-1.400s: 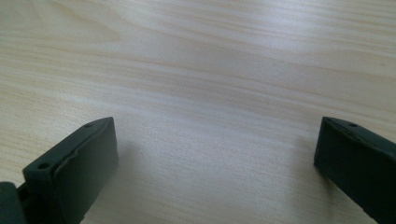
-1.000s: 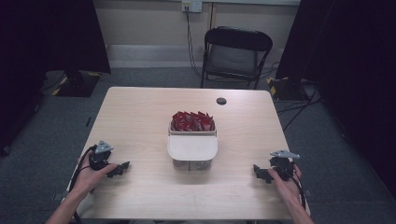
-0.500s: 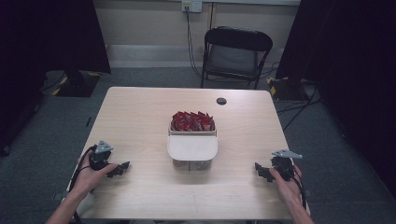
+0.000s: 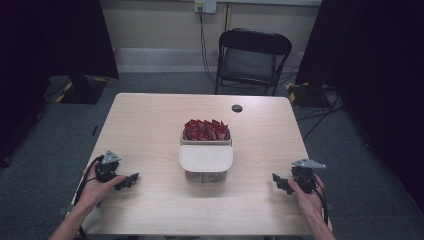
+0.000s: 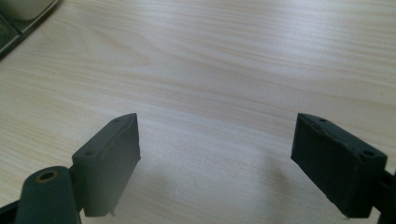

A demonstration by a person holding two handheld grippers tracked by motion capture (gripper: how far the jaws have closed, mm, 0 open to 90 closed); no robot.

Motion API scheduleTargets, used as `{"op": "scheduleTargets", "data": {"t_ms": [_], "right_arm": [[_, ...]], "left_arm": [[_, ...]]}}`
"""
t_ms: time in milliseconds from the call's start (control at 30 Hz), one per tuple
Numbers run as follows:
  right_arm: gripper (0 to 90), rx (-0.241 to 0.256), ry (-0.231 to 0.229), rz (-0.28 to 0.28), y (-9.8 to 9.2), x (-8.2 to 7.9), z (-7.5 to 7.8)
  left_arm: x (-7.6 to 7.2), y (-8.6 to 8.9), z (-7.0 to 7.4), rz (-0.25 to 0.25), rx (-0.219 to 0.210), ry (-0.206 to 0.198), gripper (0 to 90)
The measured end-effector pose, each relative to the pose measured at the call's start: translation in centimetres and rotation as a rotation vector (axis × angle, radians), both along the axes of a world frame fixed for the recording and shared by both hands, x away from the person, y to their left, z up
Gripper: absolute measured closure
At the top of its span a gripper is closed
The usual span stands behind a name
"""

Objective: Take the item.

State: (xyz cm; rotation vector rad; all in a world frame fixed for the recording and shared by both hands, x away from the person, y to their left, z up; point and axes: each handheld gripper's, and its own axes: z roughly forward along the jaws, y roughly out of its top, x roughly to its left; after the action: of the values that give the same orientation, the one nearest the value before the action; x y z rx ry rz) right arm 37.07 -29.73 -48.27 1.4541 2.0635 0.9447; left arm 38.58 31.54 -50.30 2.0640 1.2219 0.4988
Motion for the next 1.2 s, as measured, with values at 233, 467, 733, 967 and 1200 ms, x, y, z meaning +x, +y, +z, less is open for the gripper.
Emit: {"op": "scheduleTargets", "data": {"t_ms": [233, 467, 733, 967, 1200], "right_arm": [[15.5, 0.048, -0.011, 0.025, 0.1, -0.1, 0.7], [18.3, 0.086, -0.056, 0.048, 0.0, -0.6, 2.8], [20.1, 0.090, -0.076, 0.093, 0.5, -0.6, 4.1], [22.8, 0.113, -0.101, 0.122, 1.2, -0.3, 5.5], [31.0, 0.152, -0.107, 0.157, 1.8, -0.1, 6.5]], "left_arm": [[0.0, 0.0, 0.0, -0.001, 0.001, 0.000, 0.0], [0.0, 0.0, 0.0, -0.001, 0.001, 0.000, 0.0], [0.0, 0.0, 0.0, -0.001, 0.001, 0.000, 0.0], [0.0, 0.0, 0.0, -0.004, 0.004, 0.001, 0.0], [0.0, 0.0, 0.0, -0.004, 0.005, 0.000, 0.0]]}}
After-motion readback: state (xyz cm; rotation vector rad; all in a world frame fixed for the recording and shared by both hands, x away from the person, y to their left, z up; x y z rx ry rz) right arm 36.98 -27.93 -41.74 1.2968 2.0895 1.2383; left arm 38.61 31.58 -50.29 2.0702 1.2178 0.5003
